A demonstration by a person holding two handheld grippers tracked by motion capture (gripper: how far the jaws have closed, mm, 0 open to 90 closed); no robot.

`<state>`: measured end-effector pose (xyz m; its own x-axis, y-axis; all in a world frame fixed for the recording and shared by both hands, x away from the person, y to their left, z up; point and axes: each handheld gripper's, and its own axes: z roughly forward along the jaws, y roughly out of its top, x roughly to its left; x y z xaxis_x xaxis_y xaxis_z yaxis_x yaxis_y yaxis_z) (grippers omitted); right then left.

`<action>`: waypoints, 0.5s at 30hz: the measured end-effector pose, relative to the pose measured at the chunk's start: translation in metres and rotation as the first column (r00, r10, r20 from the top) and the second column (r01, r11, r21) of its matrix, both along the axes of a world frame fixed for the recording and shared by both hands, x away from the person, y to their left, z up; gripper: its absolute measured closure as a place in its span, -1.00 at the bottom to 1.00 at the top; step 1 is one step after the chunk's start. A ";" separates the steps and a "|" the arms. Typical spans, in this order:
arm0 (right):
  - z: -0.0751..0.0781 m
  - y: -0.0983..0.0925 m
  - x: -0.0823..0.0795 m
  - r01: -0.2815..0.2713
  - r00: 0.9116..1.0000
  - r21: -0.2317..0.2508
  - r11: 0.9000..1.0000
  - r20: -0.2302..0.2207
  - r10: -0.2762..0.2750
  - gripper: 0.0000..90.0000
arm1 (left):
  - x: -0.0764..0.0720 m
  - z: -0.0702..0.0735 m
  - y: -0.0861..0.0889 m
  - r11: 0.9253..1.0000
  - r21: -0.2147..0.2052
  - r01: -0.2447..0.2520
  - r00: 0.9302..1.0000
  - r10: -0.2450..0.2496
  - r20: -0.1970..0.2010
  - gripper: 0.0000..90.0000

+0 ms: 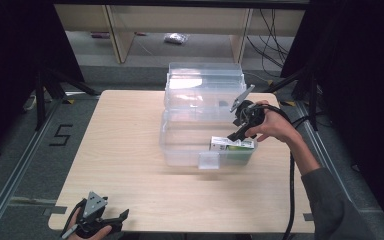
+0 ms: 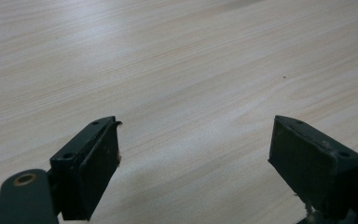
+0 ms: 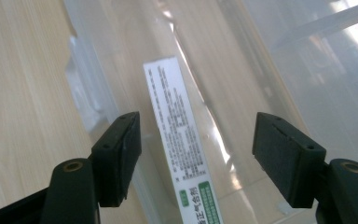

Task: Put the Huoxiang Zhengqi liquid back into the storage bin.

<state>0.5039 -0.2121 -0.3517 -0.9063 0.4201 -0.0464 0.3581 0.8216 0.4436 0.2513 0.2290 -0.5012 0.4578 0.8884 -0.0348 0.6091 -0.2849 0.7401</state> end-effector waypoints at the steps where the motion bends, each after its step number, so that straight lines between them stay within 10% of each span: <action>1: 0.000 0.000 -0.003 0.029 1.000 0.025 0.999 0.004 -0.029 -0.29 | 0.000 -0.001 0.000 1.000 0.000 0.007 1.000 -0.007 0.000 -0.66; 15: 0.002 0.002 -0.035 0.151 0.984 0.152 0.977 0.069 -0.162 -0.39 | -0.001 0.000 0.000 1.000 0.000 0.002 1.000 -0.002 0.007 -0.66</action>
